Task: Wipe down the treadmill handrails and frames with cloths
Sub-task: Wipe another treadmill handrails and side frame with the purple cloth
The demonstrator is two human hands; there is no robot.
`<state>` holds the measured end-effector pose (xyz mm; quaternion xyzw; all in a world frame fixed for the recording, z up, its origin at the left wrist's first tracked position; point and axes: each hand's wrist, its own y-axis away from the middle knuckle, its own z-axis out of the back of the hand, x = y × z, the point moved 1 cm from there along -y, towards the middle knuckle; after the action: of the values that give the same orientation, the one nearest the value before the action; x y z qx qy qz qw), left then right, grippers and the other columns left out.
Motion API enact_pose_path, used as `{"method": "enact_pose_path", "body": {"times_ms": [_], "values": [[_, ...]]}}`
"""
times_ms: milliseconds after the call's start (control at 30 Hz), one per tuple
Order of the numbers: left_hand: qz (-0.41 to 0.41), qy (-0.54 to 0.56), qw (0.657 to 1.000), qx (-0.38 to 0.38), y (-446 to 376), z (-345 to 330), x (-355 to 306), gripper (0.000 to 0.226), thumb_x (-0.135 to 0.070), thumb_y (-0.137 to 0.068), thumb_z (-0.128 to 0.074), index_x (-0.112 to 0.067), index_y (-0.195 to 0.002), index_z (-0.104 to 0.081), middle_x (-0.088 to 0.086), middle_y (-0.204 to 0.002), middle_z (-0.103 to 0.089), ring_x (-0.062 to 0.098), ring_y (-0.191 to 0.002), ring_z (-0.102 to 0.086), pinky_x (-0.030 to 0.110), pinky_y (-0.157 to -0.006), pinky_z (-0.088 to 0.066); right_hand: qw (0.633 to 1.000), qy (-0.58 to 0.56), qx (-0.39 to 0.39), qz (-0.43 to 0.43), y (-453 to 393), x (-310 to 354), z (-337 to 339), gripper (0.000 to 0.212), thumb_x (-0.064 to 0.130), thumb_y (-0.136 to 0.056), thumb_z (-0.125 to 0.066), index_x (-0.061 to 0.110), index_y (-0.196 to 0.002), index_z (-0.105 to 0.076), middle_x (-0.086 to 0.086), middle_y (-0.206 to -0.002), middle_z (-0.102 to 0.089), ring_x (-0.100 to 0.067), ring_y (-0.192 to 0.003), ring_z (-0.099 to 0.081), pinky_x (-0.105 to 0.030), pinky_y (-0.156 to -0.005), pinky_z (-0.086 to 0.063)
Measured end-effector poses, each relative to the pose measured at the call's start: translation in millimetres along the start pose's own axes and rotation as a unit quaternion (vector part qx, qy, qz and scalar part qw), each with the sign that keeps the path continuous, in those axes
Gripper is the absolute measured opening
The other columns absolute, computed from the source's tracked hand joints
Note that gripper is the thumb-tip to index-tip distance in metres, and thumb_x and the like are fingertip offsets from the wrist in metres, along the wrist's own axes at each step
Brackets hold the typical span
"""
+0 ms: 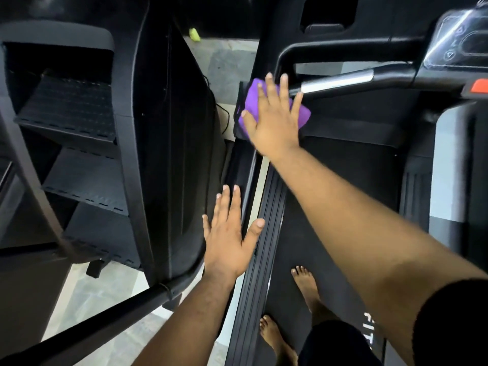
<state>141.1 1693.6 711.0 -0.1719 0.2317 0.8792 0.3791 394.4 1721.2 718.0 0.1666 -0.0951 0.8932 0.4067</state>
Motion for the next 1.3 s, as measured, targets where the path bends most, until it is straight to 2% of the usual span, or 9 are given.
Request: {"method": "enact_pose_path", "body": {"times_ms": [233, 333, 467, 567, 733, 933, 1033, 1133, 1300], "values": [[-0.004, 0.006, 1.0, -0.001, 0, 0, -1, 0.092, -0.092, -0.085, -0.008, -0.042, -0.161, 0.006, -0.019, -0.17, 0.013, 0.0, -0.155, 0.016, 0.051, -0.127, 0.0, 0.98, -0.093, 0.03, 0.172, 38, -9, -20, 0.057, 0.047, -0.104, -0.043, 0.016, -0.152, -0.049, 0.0, -0.17, -0.023, -0.028, -0.159, 0.0, -0.062, -0.125, 0.001], [-0.011, 0.008, 1.0, -0.009, -2, -1, 1, 0.095, -0.091, -0.086, -0.008, -0.037, -0.163, 0.004, -0.019, -0.17, 0.01, 0.001, -0.156, 0.013, 0.049, -0.127, -0.001, 0.938, -0.342, -0.029, 0.054, 45, -5, -34, 0.06, 0.035, -0.104, -0.052, 0.017, -0.159, -0.036, -0.003, -0.173, -0.009, -0.025, -0.16, 0.0, -0.047, -0.128, -0.001], [-0.001, 0.034, 0.999, -0.011, -1, -3, 5, 0.109, -0.093, -0.083, -0.005, -0.021, -0.165, -0.001, -0.012, -0.171, 0.004, 0.002, -0.156, 0.01, 0.05, -0.129, -0.004, 0.765, -0.63, 0.028, -0.129, 150, 28, -60, 0.08, 0.048, -0.099, -0.055, 0.013, -0.162, -0.021, -0.008, -0.164, -0.032, -0.005, -0.148, -0.034, -0.027, -0.123, -0.028], [0.001, 0.025, 1.0, -0.007, -3, -2, 5, 0.106, -0.092, -0.084, -0.005, -0.023, -0.165, -0.006, -0.013, -0.172, 0.001, 0.001, -0.156, 0.01, 0.048, -0.129, -0.004, 0.718, -0.674, 0.06, -0.163, 148, 25, -65, 0.072, 0.056, -0.096, -0.05, 0.01, -0.151, -0.042, -0.01, -0.146, -0.054, -0.02, -0.138, -0.05, -0.037, -0.12, -0.036], [-0.007, 0.017, 1.0, -0.013, -3, -2, 1, 0.096, -0.089, -0.088, -0.009, -0.032, -0.165, -0.002, -0.019, -0.171, 0.006, 0.002, -0.156, 0.009, 0.05, -0.128, -0.006, 0.724, -0.606, 0.014, -0.328, 53, 3, -62, 0.052, 0.05, -0.107, -0.041, 0.012, -0.14, -0.059, -0.008, -0.128, -0.069, -0.028, -0.125, -0.061, -0.04, -0.11, -0.045], [-0.002, 0.032, 0.999, -0.01, -2, 0, -3, 0.102, -0.091, -0.084, -0.01, -0.029, -0.165, 0.001, -0.017, -0.172, 0.005, 0.0, -0.156, 0.009, 0.054, -0.128, -0.009, 0.657, -0.697, 0.065, -0.281, 204, 45, -74, 0.024, 0.02, -0.11, -0.044, 0.019, -0.129, -0.06, -0.001, -0.127, -0.069, -0.018, -0.122, -0.064, -0.024, -0.103, -0.049], [0.001, 0.038, 0.999, -0.007, -2, 1, -1, 0.104, -0.092, -0.083, -0.01, -0.029, -0.165, 0.003, -0.017, -0.172, 0.005, 0.0, -0.156, 0.01, 0.053, -0.128, -0.007, 0.718, -0.638, 0.072, -0.269, 184, 41, -69, 0.043, 0.033, -0.109, -0.044, 0.004, -0.14, -0.054, -0.015, -0.129, -0.067, -0.03, -0.128, -0.06, -0.04, -0.112, -0.045], [-0.007, 0.041, 0.999, -0.009, -1, -1, 3, 0.101, -0.093, -0.084, -0.009, -0.032, -0.163, 0.007, -0.016, -0.172, 0.006, 0.002, -0.156, 0.011, 0.053, -0.128, -0.004, 0.687, -0.653, 0.04, -0.315, 99, 26, -46, 0.063, 0.055, -0.103, -0.047, 0.013, -0.15, -0.047, -0.008, -0.141, -0.061, -0.027, -0.136, -0.053, -0.047, -0.118, -0.038], [-0.01, 0.094, 0.995, -0.03, 0, -1, 5, 0.101, -0.087, -0.088, -0.016, -0.026, -0.163, 0.011, -0.009, -0.172, 0.008, 0.004, -0.157, 0.007, 0.054, -0.128, -0.003, 0.786, -0.596, -0.005, -0.163, 153, 45, -63, 0.086, 0.05, -0.097, -0.057, 0.016, -0.164, -0.016, -0.006, -0.169, -0.024, -0.021, -0.156, -0.023, -0.051, -0.127, -0.021]]}}
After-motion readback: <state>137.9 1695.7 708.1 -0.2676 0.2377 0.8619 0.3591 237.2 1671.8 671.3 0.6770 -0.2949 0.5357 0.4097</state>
